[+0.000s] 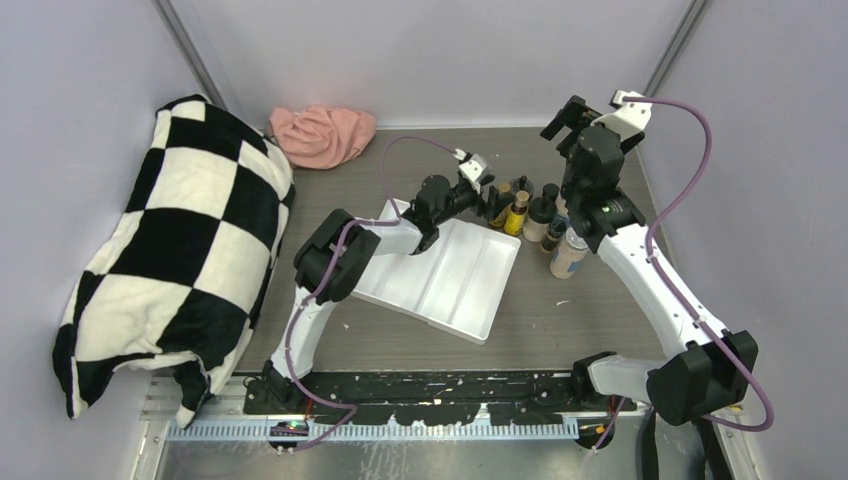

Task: Organize the condiment bottles
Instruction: Pick up the bottle from the center of the board.

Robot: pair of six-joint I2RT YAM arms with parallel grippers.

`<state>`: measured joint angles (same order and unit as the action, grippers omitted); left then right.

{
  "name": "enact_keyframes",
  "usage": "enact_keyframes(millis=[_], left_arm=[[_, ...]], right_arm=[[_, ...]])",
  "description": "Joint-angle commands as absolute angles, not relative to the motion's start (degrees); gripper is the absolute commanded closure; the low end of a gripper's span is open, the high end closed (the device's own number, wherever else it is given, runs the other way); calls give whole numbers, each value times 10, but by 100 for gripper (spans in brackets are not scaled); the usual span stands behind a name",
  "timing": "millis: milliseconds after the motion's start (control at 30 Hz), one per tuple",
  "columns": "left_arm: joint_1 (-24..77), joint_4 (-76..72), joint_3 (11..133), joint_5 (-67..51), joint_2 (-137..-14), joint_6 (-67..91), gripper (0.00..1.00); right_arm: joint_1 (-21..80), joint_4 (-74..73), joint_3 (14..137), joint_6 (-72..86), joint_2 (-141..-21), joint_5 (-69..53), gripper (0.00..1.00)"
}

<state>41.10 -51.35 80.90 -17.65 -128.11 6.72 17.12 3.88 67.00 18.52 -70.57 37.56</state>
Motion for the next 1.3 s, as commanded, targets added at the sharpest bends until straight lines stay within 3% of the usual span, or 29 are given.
enact_keyframes(millis=[0, 200, 400, 567, 800, 900, 1267], left_arm=[[407, -525, 835, -189, -1284, 74, 27], [407, -519, 844, -192, -1290, 76, 29], [407, -517, 846, -191, -1294, 80, 40], [408, -515, 846, -190, -1295, 81, 64], [407, -516, 841, -187, -1293, 81, 84], [408, -517, 839, -186, -1291, 82, 99], [410, -543, 811, -163, -1279, 82, 100]], right_arm=[[170, 62, 698, 181, -706, 379, 4], [170, 62, 699, 181, -707, 379, 4], [170, 62, 700, 178, -707, 380, 5], [170, 62, 700, 178, -709, 380, 6], [170, 60, 699, 181, -711, 377, 7], [170, 59, 698, 181, -710, 378, 7], [170, 55, 697, 186, -706, 376, 7]])
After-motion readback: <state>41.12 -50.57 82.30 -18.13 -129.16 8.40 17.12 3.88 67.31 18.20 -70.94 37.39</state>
